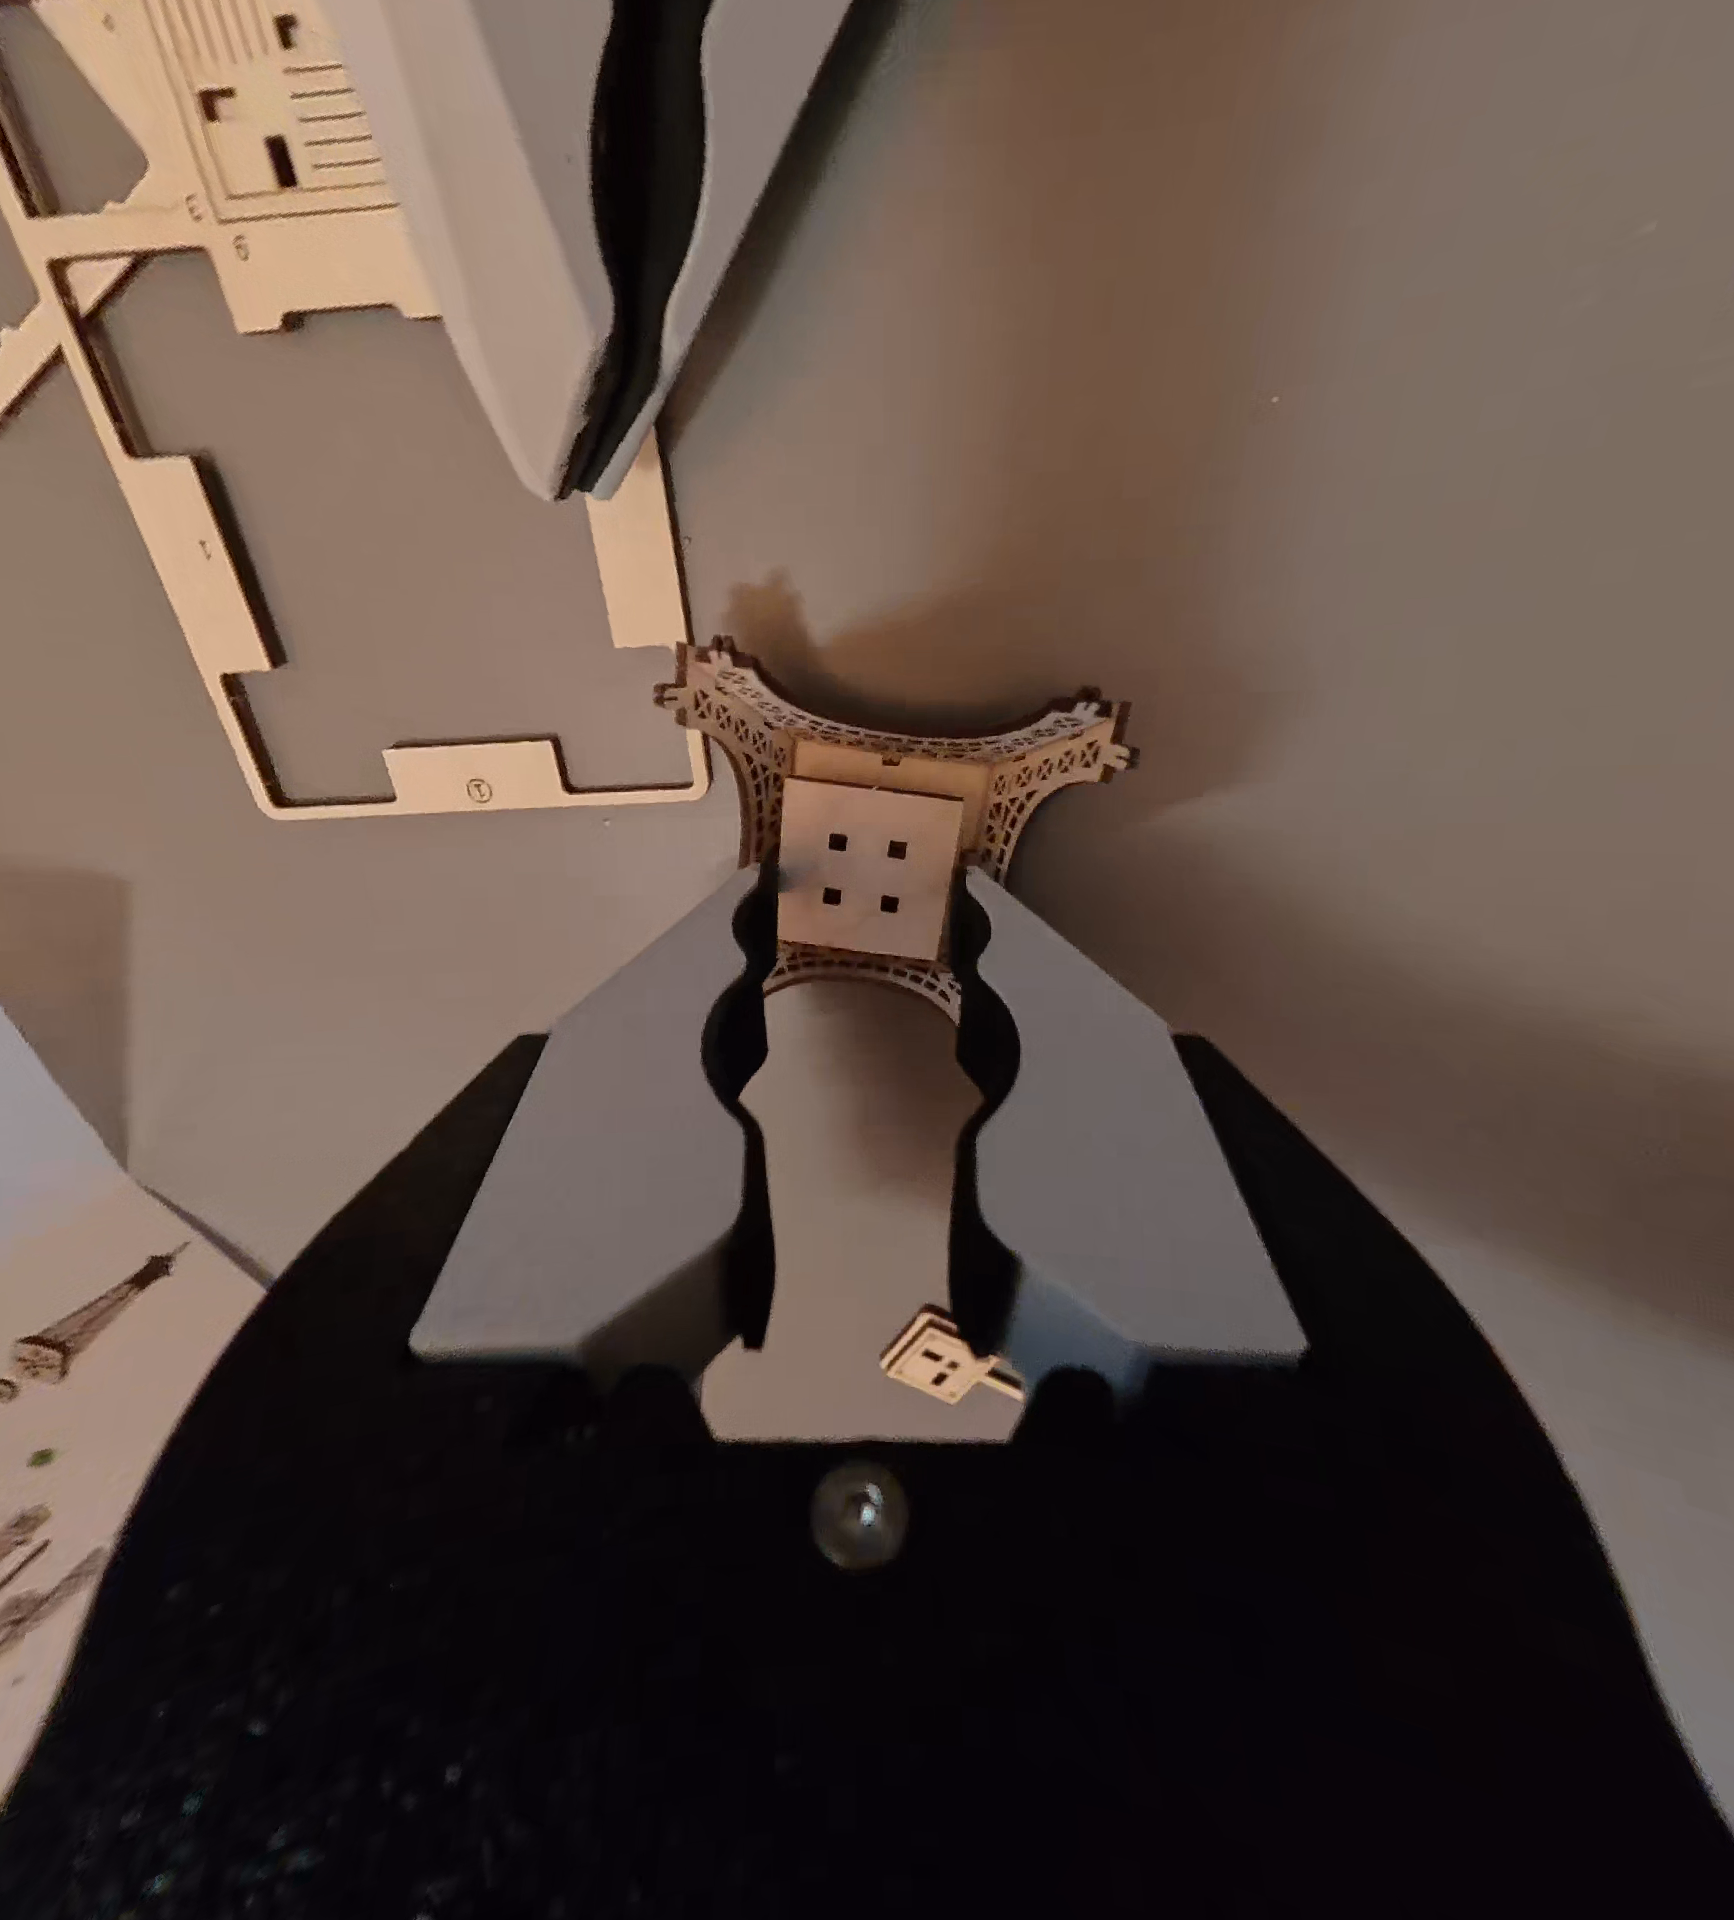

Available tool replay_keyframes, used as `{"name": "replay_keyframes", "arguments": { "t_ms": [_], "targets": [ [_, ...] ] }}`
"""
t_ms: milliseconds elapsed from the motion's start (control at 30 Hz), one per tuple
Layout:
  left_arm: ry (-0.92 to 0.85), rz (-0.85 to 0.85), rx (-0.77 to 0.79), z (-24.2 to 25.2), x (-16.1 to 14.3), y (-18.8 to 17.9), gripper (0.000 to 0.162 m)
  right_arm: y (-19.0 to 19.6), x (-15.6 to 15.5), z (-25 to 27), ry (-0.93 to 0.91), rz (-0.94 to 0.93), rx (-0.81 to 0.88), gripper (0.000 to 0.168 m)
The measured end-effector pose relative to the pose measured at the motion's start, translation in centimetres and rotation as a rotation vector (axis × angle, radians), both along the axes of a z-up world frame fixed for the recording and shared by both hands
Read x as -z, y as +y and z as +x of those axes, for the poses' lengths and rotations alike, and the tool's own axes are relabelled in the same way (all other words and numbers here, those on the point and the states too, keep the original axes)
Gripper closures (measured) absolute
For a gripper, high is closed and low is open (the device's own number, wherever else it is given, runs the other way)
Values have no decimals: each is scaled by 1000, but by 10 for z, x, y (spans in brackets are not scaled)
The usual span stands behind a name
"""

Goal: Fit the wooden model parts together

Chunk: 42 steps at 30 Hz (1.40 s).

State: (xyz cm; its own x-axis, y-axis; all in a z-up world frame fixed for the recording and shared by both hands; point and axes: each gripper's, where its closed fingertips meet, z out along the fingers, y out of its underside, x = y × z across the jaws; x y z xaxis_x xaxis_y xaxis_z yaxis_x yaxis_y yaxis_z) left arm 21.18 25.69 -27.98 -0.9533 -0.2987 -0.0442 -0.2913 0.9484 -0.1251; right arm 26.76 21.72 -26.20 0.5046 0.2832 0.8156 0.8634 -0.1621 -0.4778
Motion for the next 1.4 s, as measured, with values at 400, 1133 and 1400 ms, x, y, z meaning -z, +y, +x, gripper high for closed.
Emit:
{"name": "replay_keyframes", "arguments": {
  "t_ms": [400, 1133, 1400],
  "targets": [
    [47, -28, -87, -3, 0, 0, 132, 0, 0, 0, -3, 0, 0, 168],
    [14, 68, -111, -4, 1, -2, 132, 1, 0, 0, -3, 0, -1, 168],
    [0, 100, -89, -3, 0, 3, 132, 1, 2, 0, -8, 1, -2, 168]
  ]
}}
